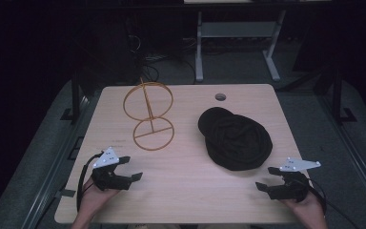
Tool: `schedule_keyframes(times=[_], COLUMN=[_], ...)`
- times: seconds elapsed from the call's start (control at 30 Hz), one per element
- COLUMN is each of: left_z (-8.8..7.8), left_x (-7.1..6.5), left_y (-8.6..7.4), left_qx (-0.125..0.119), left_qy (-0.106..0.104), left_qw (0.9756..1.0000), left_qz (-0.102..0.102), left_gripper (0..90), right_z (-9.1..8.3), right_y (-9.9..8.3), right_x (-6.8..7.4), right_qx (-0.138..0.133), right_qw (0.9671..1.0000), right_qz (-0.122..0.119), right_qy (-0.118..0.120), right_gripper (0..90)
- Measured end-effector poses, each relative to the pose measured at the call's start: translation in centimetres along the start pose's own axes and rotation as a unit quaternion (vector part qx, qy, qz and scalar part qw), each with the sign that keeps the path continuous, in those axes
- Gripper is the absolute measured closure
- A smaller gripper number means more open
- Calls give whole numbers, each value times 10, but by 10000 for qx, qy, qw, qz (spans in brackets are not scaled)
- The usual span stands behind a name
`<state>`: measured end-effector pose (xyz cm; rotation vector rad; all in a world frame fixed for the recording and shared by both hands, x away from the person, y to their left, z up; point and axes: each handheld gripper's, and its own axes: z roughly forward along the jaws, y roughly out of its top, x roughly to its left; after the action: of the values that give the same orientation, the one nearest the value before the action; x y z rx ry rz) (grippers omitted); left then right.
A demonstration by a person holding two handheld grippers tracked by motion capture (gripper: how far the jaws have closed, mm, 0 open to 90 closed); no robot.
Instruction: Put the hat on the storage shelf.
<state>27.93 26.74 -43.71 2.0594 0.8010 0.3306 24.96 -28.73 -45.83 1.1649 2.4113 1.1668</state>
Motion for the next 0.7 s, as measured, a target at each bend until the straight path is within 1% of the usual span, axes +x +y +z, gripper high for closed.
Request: schedule_keyframes(times=[0.23, 0.27, 0.3, 0.33, 0.37, 0.4, 0.47, 0.5, 0.53, 0.57, 0.6, 0.63, 0.67, 0.7], left_z=[5, 7, 7, 9, 13, 15, 20, 20, 25, 28, 28, 32, 32, 35], left_x=[-5, -9, -9, -12, -17, -20, -26, -26, -30, -32, -32, -36, -36, -39], left_y=[7, 11, 11, 15, 21, 24, 31, 31, 39, 42, 42, 49, 49, 52], left_qx=[-12, -28, -28, -26, -2, -16, -10, -10, 5, -11, -11, -18, -18, -34], left_qy=[-74, -104, -104, -159, -209, -238, -359, -359, -438, -499, -499, -561, -561, -575], left_qw=[10000, 9999, 9999, 9998, 9995, 9993, 9987, 9987, 9982, 9978, 9978, 9971, 9971, 9968], left_qz=[5, 75, 75, 114, 242, 296, 353, 353, 422, 430, 430, 510, 510, 551], left_gripper=[181, 181, 182, 182, 182, 182, 182, 182, 182, 182, 182, 182, 182, 182], right_z=[-4, -4, -4, -4, -6, -6, -7, -7, -8, -8, -8, -9, -9, -9], right_y=[0, -1, -1, -1, -1, -1, 0, 0, 0, 0, 0, 0, 1, 1], right_x=[-1, -1, -1, -1, -1, -1, -2, -2, -1, -1, 0, 0, 0, 0], right_qx=[-139, -141, -141, -145, -172, -183, -217, -217, -230, -230, -227, -237, -245, -245], right_qw=[9999, 9999, 9999, 9999, 9998, 9998, 9997, 9997, 9997, 9997, 9997, 9997, 9997, 9997], right_qz=[9, -5, -5, -1, 22, 38, 32, 32, 69, 70, 71, 68, 63, 63], right_qy=[59, 59, 59, 71, 69, 72, 76, 76, 68, 69, 59, 71, 70, 70], right_gripper=[196, 195, 195, 195, 194, 194, 193, 193, 193, 194, 193, 193, 194, 194])
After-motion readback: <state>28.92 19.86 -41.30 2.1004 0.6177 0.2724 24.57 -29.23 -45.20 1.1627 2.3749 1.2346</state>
